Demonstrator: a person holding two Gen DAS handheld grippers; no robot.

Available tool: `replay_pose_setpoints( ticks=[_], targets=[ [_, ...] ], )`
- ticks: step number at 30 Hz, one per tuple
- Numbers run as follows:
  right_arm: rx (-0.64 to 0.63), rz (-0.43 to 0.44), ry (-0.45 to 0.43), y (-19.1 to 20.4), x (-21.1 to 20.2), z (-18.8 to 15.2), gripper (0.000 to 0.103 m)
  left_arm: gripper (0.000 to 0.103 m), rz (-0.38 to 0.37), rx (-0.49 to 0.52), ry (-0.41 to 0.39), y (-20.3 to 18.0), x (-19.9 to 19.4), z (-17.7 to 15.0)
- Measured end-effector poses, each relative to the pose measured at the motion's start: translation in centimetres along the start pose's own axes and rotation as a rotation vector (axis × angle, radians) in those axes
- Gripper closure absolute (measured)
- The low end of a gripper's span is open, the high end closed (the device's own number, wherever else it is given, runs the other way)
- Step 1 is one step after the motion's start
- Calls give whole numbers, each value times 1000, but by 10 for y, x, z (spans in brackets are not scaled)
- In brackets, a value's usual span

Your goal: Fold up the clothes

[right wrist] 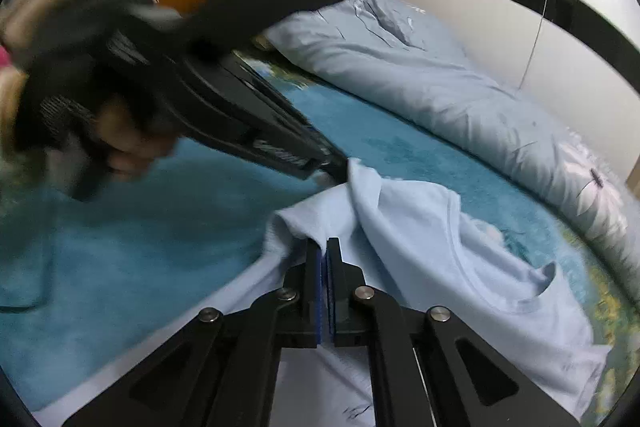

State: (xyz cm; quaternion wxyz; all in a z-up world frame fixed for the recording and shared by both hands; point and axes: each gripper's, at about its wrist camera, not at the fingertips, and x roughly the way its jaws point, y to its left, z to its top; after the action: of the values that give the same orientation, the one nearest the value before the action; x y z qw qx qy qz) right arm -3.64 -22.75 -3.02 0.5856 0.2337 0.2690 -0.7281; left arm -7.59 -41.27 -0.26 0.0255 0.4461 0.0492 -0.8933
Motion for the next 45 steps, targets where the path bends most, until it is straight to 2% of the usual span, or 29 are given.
replay_pose_setpoints(
  ticks=[4, 7, 9, 12, 16, 19, 20, 21, 23, 26, 27, 31, 33, 36, 39, 43, 45],
  targets=[
    [-35, 43, 18, 6, -18, -16, 102, 101, 40, -21, 8, 9, 8, 6],
    [-27, 54, 68, 6, -11, -30, 102, 103, 94, -63, 29, 19, 21, 8],
    [-27, 50, 95, 9, -6, -38, 102, 103, 120, -126, 27, 32, 22, 7],
    [-4, 46, 84, 5, -6, -40, 101, 103, 34, -195, 25, 40, 14, 0],
    [88, 88, 43, -13, -21, -37, 101, 102, -111, -229, 33, 35, 5, -7],
    [160, 114, 0, -27, -44, -37, 97, 99, -141, -218, 62, 27, 9, -9],
    [187, 100, -20, -36, -55, -38, 92, 98, -141, -206, 72, 23, 10, -10],
    [218, 76, -40, -47, -66, -40, 85, 95, -121, -181, 82, 18, 10, -12],
    [303, -37, -75, -78, -88, -49, 78, 92, -92, -138, 97, 12, 10, -16],
    [520, -332, -54, -144, -107, -72, 76, 85, -67, -96, 112, 6, 4, -21],
    [596, -391, -43, -163, -110, -81, 75, 80, -56, -85, 116, 5, 2, -21],
    [789, -293, -47, -200, -99, -113, 75, 73, -9, -40, 125, 2, -3, -19],
    [800, -276, -33, -203, -86, -115, 75, 70, 12, -23, 128, 0, -4, -17],
    [814, -299, -30, -207, -83, -123, 75, 66, 40, 6, 129, -7, -3, -14],
    [840, -252, -58, -215, -84, -126, 75, 65, 51, 13, 138, -11, 2, -11],
    [862, -202, -8, -219, -74, -132, 75, 63, 47, -33, 125, -13, 9, -7],
    [860, -198, 12, -217, -71, -132, 75, 62, 67, -48, 129, -13, 13, -6]
  ],
)
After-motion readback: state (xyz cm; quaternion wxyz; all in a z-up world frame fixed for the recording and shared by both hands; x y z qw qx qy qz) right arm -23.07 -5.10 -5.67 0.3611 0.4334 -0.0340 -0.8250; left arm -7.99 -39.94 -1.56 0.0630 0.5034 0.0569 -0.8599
